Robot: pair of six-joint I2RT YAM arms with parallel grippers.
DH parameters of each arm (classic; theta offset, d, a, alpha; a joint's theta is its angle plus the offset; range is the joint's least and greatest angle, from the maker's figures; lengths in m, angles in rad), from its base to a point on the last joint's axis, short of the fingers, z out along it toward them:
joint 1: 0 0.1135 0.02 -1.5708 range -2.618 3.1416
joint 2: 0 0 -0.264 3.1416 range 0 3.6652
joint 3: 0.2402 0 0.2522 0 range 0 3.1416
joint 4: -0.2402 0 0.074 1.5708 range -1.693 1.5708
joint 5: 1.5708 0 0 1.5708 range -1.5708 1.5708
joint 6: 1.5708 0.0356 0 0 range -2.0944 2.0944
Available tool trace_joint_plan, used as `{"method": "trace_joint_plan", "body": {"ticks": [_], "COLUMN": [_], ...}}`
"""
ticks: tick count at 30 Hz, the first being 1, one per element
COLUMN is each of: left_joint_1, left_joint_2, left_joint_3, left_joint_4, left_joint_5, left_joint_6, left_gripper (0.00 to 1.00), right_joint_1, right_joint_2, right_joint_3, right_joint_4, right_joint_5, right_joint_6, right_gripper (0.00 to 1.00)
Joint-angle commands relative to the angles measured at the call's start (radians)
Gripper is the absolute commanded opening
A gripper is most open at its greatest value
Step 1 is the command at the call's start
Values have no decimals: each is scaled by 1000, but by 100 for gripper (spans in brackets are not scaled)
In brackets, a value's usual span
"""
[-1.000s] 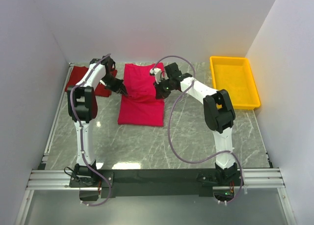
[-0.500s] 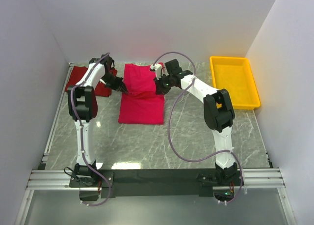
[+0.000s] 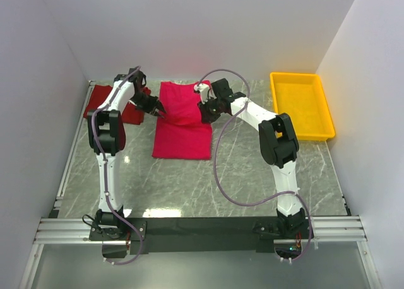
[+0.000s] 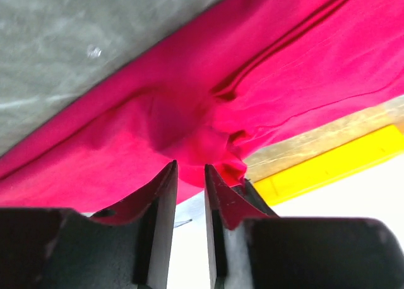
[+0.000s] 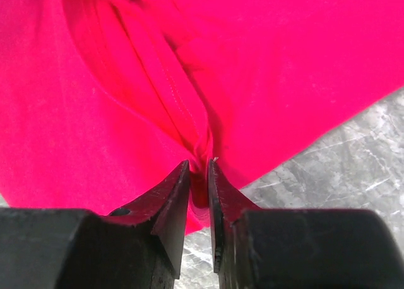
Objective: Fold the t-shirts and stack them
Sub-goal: Fold the tshirt
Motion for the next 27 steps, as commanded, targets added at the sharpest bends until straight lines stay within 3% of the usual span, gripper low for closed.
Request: {"method": "trace_joint_plan", "body": {"ticks": [1,7,11,13,15,19,27], "left_joint_1": [27,46,50,50,50,50,9], "left_joint_2": [-66,-139,-172,-181,-205,-308,-511], "left_joint_3": [8,-59,-38,-12,-13,-175,-568], "left_joint_4": [58,130,163,161,158,184,426], "left_joint_5": [24,44,61,59,59,13,-56], "left_joint_6": [-8,15,113,219,305,513,626], "left_gripper": [29,32,32,44,47,50,50], "right_joint_1": [-7,-7,-7,-9,-18,-47,-96], "right_joint_2": [-23,11,10,10,5,-47,-257], "right_joint_3": [38,110,126,155,181,143,-145], "right_joint_4": [47,22,29,24,21,24,10], "right_joint_5": [35,30,29,36,48,-14,-227], "right_joint_6": [30,30,39,47,65,85,59], "right_gripper": [25,24,37,39,39,39,44]}}
